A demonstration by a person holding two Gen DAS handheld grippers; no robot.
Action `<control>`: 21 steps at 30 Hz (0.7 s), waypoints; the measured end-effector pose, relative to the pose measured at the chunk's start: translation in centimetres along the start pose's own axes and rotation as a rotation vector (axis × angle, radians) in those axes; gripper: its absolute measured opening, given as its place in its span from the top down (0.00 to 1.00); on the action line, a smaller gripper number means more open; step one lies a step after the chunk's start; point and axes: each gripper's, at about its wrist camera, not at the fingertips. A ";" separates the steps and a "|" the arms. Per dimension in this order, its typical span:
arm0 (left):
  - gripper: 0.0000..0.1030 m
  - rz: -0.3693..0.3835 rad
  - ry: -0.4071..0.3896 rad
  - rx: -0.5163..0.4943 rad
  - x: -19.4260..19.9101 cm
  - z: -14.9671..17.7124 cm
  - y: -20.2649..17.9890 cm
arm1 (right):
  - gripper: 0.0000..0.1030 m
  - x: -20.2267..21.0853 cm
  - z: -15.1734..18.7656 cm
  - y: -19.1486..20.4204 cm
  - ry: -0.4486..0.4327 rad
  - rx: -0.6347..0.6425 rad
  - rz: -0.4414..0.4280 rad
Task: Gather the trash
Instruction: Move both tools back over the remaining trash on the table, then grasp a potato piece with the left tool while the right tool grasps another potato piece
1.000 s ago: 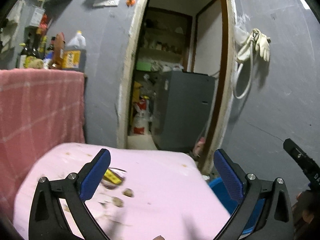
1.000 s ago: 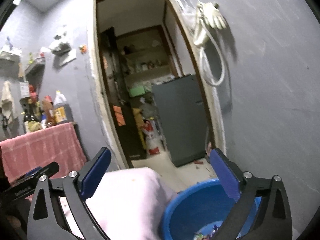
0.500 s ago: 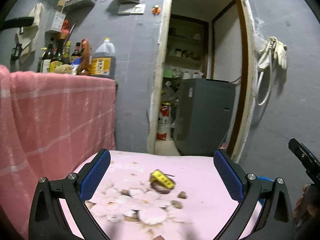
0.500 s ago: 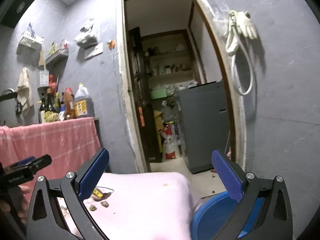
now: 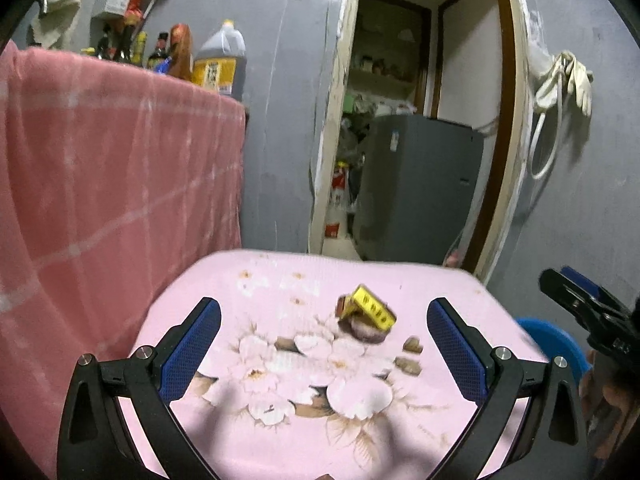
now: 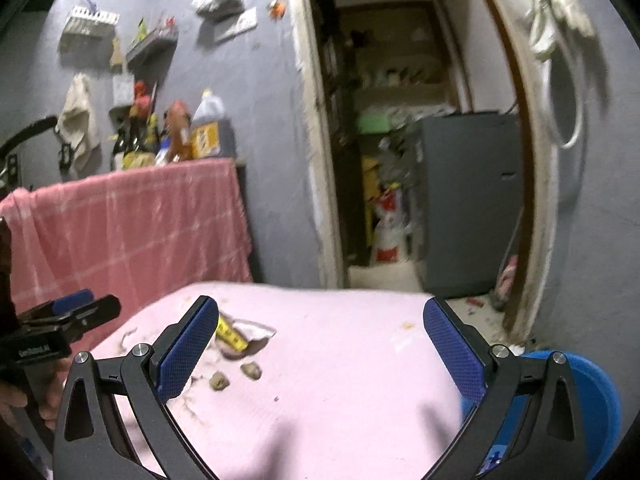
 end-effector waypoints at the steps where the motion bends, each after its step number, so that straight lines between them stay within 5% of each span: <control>1: 0.02 0.006 0.015 -0.002 -0.4 0.2 0.1 | 0.00 -0.6 0.2 0.0 0.024 0.006 -0.009; 7: 0.02 0.028 0.197 -0.041 -3.8 1.6 -0.8 | 0.17 -3.9 1.6 0.1 0.171 0.036 -0.054; 15: 0.03 0.086 0.349 -0.111 -6.5 2.8 -2.4 | 0.27 -6.8 2.4 -1.0 0.308 0.003 -0.081; 21: 0.25 0.131 0.417 -0.126 -8.2 3.3 -3.3 | 0.29 -7.8 2.5 -1.7 0.350 -0.028 -0.095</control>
Point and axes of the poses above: each gripper's, at about its wrist camera, not at the fingertips, and x roughly against the way its jaws point, y to its left, z to its underside, and after that the axes turned 1 degree about x, right-handed
